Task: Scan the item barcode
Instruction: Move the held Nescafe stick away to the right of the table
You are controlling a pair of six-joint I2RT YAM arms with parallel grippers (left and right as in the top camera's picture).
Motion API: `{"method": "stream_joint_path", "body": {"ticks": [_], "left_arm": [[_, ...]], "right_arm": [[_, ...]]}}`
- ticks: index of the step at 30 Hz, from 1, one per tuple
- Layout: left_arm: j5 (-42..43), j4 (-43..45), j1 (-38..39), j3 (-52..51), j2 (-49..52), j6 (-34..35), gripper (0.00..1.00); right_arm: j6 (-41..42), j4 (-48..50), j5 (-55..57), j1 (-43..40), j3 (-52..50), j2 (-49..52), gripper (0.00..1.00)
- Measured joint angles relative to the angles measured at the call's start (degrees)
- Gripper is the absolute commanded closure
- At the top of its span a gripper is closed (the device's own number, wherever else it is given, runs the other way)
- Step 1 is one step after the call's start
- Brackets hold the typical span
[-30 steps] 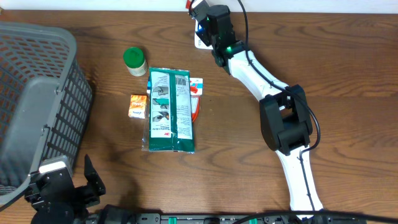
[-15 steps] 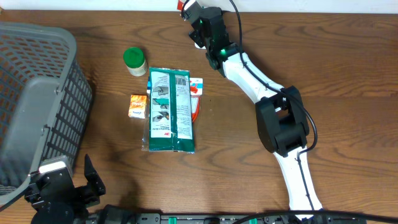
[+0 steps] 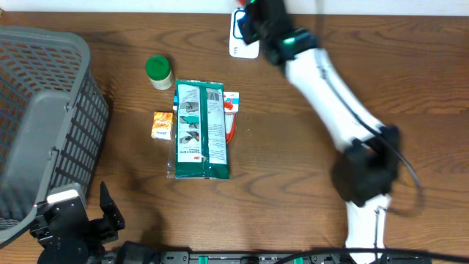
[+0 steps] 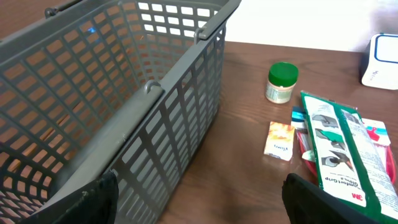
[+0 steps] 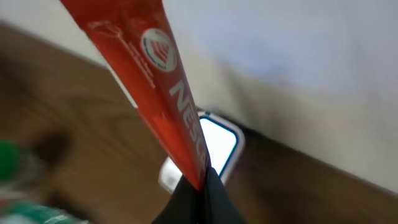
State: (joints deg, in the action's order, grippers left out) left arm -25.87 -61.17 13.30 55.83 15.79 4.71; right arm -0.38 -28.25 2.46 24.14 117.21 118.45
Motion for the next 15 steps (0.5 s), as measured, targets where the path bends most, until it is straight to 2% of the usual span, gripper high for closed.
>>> {"method": "stream_joint_path", "body": {"ticks": [3,7,11,15], "left_arm": [[0.0,0.1,0.0,0.0,0.0,0.0,0.16],[0.0,0.1,0.0,0.0,0.0,0.7,0.16],[0.0,0.2,0.0,0.0,0.0,1.6,0.16],[0.0,0.4,0.0,0.0,0.0,2.1,0.16]], "right_arm": [[6.5,-7.3,-6.1,-4.4,1.2,-8.7,0.99],[14.0,-16.0,-15.3,-14.6,2.3,-17.3,0.99],[16.9,-25.3,-19.7,-25.2,2.4,-19.8,0.99],[16.5,-34.2,-17.1,-32.8,1.9,-19.1,0.99]]}}
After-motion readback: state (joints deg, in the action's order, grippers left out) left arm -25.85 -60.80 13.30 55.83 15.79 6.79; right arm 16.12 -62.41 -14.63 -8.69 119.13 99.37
